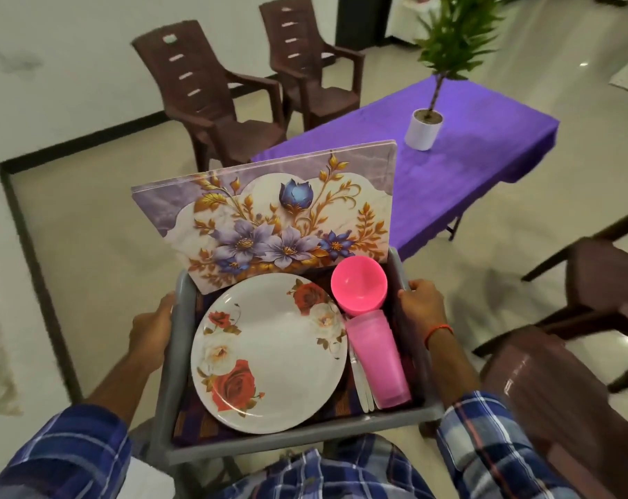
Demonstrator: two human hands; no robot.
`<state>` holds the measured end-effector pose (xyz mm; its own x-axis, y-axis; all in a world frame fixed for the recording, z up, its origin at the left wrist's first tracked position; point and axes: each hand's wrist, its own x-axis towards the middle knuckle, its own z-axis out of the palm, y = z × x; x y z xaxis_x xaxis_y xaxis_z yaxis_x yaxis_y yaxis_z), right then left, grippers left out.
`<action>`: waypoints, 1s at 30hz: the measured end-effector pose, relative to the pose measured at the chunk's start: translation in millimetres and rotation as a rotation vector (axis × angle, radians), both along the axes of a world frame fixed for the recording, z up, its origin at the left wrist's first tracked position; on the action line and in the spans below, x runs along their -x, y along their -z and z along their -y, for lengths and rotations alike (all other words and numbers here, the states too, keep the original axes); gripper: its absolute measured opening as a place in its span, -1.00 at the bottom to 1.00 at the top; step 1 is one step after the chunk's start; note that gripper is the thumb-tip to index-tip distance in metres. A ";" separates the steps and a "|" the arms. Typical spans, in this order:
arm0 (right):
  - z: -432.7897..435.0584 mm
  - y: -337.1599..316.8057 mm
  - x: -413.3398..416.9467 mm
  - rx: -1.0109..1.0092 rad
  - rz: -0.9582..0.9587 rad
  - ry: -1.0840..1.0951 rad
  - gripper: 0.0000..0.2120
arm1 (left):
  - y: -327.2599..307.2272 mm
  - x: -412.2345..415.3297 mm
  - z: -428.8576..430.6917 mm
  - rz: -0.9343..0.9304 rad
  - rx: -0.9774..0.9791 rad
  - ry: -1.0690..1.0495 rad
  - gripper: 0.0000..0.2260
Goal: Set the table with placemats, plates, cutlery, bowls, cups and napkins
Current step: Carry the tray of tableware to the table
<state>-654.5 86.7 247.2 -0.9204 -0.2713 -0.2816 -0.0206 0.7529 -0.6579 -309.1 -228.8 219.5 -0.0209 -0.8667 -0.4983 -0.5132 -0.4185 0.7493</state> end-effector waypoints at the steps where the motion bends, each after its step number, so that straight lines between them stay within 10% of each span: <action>1: -14.4 1.7 -2.9 -0.004 0.007 0.027 -0.88 | 1.3 6.4 -3.2 0.004 -0.012 0.027 -0.44; 30: -368.6 22.1 57.9 -0.086 -0.002 0.605 -0.84 | 10.8 302.1 -217.2 -0.083 -0.154 0.656 -0.68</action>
